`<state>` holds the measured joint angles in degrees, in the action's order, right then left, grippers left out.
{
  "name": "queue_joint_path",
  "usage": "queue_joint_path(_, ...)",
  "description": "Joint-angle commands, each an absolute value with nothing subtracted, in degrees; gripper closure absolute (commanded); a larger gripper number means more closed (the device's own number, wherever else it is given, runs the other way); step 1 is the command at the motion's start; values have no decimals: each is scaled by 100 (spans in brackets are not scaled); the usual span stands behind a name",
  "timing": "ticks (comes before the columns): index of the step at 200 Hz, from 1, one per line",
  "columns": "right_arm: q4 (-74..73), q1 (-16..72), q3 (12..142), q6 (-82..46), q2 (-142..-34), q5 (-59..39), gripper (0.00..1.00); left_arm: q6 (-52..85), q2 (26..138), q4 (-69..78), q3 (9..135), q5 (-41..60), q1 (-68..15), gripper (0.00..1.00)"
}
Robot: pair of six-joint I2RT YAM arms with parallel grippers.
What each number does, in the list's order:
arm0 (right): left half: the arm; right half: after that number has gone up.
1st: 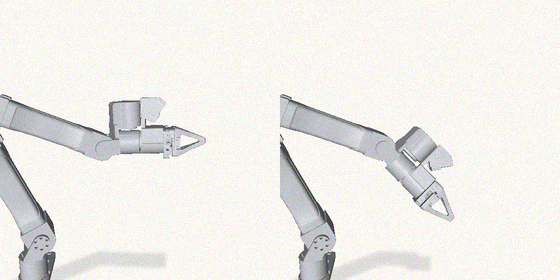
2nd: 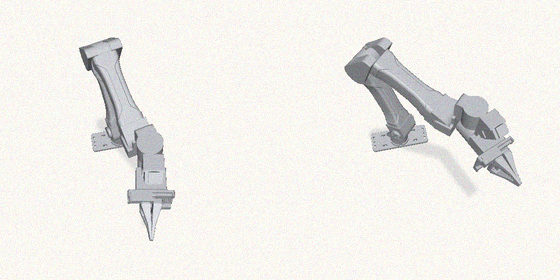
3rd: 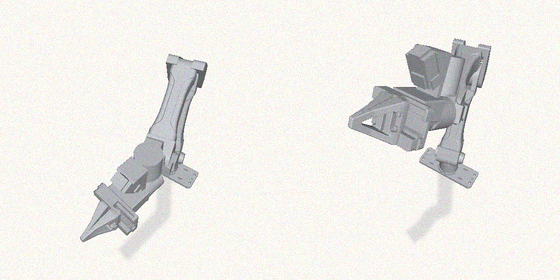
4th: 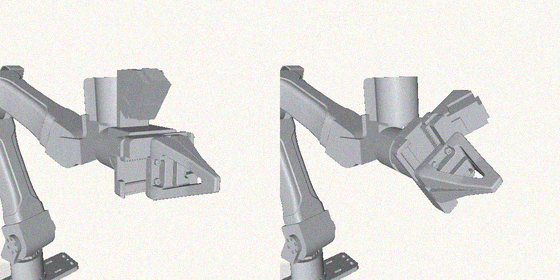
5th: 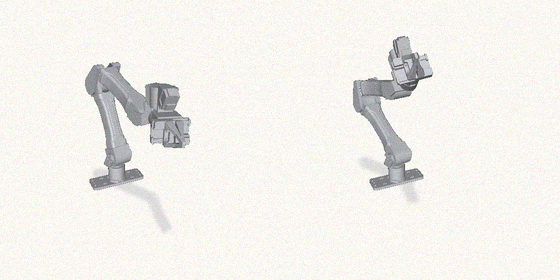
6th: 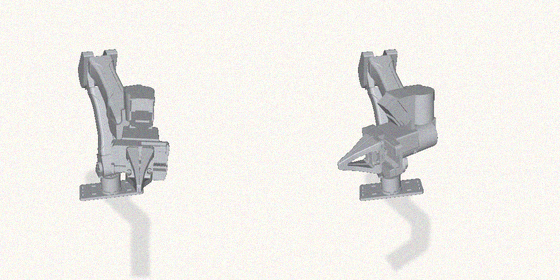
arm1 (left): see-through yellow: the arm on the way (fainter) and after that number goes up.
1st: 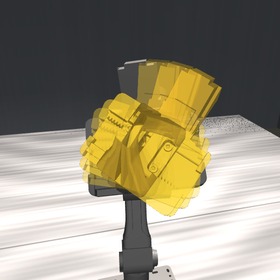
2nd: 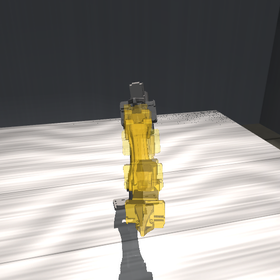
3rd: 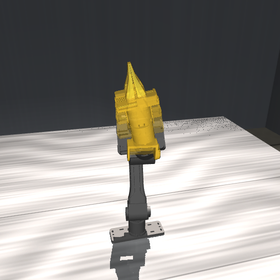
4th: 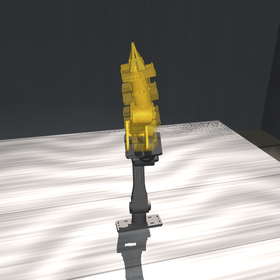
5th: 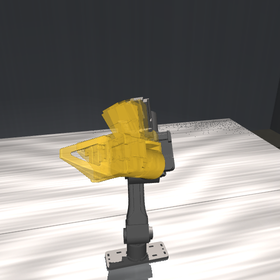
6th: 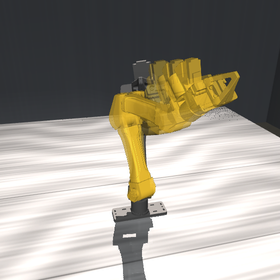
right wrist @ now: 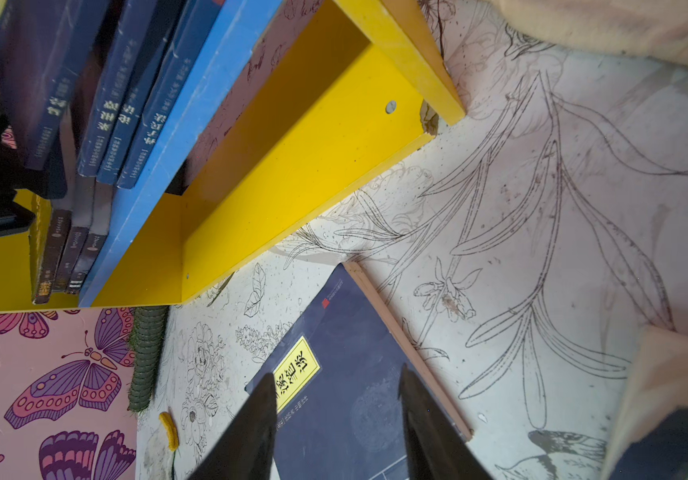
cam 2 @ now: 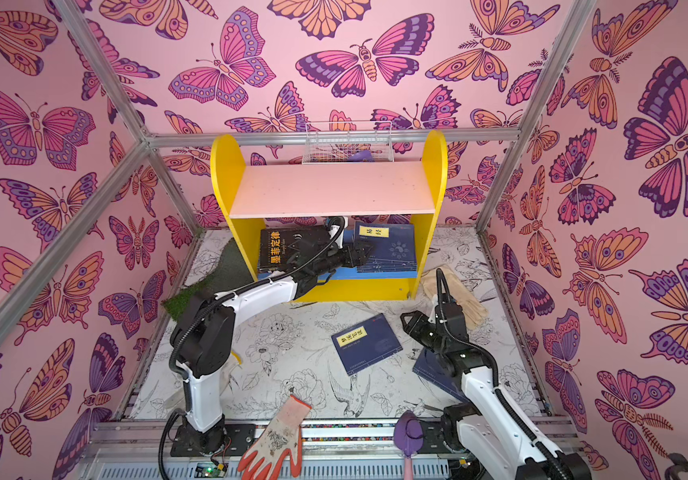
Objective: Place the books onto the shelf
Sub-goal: 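Lower the book onto the blue book stack on the shelf with the left gripper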
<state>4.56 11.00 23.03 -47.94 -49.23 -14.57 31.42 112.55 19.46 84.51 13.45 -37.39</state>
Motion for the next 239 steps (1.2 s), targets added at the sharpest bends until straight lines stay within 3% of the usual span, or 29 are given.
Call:
queue_joint_path(1,510,1077,2421,-4764,-4861,-1472,51,2847,11108,1807,8557,1073,-3816,13)
queue_joint_path(76,475,1074,2416,-4757,-4864,-1544,50,2940,11343,1717,8793,899,-3911,13)
queue_joint_path(121,484,1077,2705,-4418,-5059,-1752,51,2799,11205,1576,8728,342,-4014,7)
queue_joint_path(131,502,1073,2786,-4373,-5110,-1766,52,2781,11175,1505,8702,233,-4041,0)
queue_joint_path(239,741,1082,3688,-4192,-5872,-1794,56,2713,11273,1033,8982,-363,-4307,1)
